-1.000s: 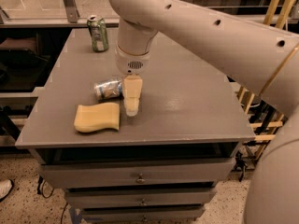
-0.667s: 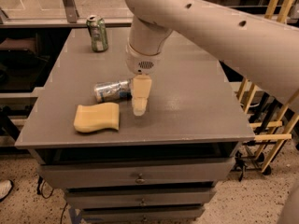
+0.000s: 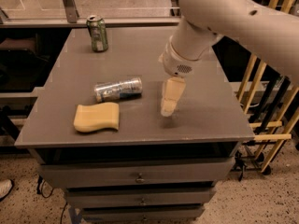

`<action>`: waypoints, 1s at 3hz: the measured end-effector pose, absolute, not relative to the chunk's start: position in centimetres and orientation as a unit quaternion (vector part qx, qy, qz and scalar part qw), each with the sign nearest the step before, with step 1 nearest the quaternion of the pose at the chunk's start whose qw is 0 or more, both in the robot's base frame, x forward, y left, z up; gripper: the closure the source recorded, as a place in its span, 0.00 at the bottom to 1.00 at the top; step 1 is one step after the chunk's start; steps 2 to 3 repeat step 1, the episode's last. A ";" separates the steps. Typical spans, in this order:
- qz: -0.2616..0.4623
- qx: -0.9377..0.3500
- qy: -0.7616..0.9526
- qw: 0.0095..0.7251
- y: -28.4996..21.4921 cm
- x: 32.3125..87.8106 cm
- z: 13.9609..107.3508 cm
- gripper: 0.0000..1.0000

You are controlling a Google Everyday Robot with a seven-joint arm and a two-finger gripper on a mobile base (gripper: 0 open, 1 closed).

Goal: Move redbull can near sponge

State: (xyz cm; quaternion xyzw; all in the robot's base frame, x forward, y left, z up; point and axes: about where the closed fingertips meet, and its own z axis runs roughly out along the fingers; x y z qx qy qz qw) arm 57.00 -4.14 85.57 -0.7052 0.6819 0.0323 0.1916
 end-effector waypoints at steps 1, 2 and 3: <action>0.039 -0.679 0.702 0.214 -8.9 56.4 84.8 0.00; 0.039 -0.679 0.702 0.214 -8.9 56.4 84.8 0.00; 0.039 -0.679 0.702 0.214 -8.9 56.4 84.8 0.00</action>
Offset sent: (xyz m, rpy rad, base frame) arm 0.0000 0.0000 0.0000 0.0000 0.0000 0.0000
